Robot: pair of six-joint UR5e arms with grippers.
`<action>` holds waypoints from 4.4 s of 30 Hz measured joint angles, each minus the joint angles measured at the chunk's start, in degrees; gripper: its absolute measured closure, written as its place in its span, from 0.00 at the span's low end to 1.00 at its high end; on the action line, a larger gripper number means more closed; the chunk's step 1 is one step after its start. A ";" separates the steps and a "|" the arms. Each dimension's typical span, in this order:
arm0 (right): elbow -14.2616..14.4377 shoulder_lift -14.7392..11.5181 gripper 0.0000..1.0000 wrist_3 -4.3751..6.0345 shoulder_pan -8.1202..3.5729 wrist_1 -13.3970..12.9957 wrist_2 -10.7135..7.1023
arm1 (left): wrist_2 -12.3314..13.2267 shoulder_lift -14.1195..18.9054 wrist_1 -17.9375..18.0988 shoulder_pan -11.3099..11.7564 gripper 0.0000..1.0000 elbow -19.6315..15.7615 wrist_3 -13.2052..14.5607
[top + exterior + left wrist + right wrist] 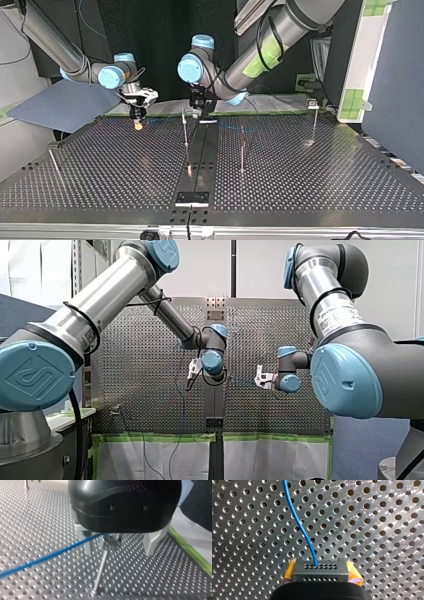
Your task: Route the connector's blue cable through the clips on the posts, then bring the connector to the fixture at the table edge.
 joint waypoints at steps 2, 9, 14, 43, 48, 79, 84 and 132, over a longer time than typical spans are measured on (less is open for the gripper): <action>0.01 0.00 1.00 -0.01 0.00 0.02 -0.01 | 0.24 0.90 0.61 -0.41 0.00 -0.84 -0.08; 0.00 0.01 1.00 -0.03 0.01 0.31 0.03 | 1.39 3.16 1.06 -1.69 0.00 -2.25 -0.16; 0.01 0.00 1.00 -0.02 0.02 0.43 0.03 | 1.52 3.36 1.33 -2.90 0.00 -3.27 -0.30; 0.02 0.04 1.00 0.34 0.09 0.35 -0.19 | 2.99 3.29 1.92 -4.79 0.00 -3.74 -4.50; 0.02 0.05 1.00 0.37 0.10 0.38 -0.79 | 2.67 3.28 2.50 -4.65 0.00 -4.64 -5.01; 0.02 0.07 1.00 0.33 0.19 0.45 -0.89 | -1.86 3.29 0.53 -4.32 0.00 -5.34 -9.81; 0.03 0.07 1.00 0.30 0.25 0.48 -0.89 | -1.80 3.28 0.76 -4.22 0.00 -5.32 -9.88; 0.03 0.10 1.00 0.30 0.62 0.46 -0.89 | -0.18 0.68 3.12 -3.08 0.00 -4.26 -10.69</action>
